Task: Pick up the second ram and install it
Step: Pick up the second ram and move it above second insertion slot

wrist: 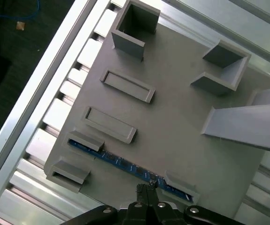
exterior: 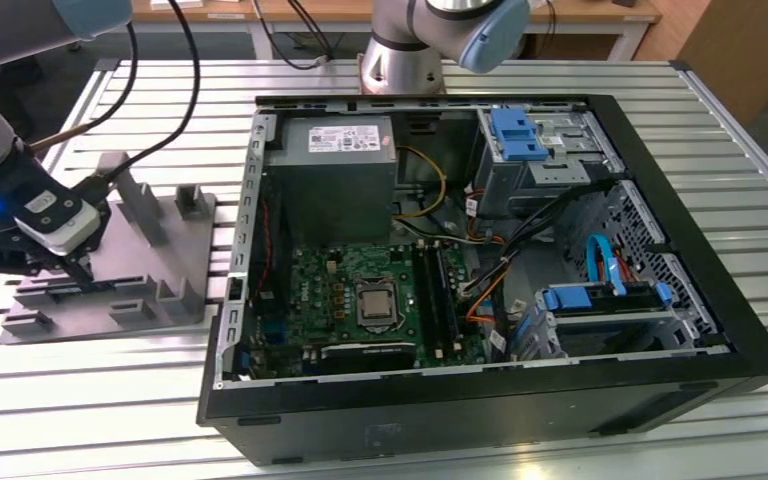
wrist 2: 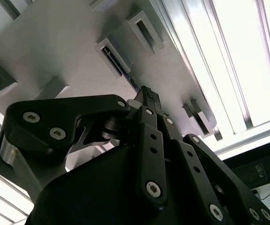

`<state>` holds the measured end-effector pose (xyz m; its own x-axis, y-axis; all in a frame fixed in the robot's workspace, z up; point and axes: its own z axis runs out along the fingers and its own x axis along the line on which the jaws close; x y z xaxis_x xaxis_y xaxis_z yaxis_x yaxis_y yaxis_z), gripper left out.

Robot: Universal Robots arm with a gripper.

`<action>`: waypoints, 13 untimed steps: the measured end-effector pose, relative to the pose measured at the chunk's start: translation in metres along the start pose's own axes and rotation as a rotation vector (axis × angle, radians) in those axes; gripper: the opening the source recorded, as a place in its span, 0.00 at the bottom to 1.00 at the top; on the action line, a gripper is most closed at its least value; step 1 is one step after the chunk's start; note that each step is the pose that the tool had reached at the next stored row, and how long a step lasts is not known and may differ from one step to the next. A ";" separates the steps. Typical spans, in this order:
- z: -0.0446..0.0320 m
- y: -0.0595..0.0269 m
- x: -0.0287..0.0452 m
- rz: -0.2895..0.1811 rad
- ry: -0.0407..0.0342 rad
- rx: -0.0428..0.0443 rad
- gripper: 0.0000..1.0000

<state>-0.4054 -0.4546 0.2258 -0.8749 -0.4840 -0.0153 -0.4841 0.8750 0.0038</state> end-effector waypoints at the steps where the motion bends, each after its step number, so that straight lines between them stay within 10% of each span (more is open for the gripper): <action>1: 0.0000 0.0000 0.0000 -0.006 0.0000 -0.0001 0.10; 13: 0.0000 0.0000 0.0000 -0.077 0.0003 -0.0012 0.10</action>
<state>-0.4054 -0.4546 0.2259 -0.8348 -0.5503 -0.0153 -0.5504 0.8349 0.0039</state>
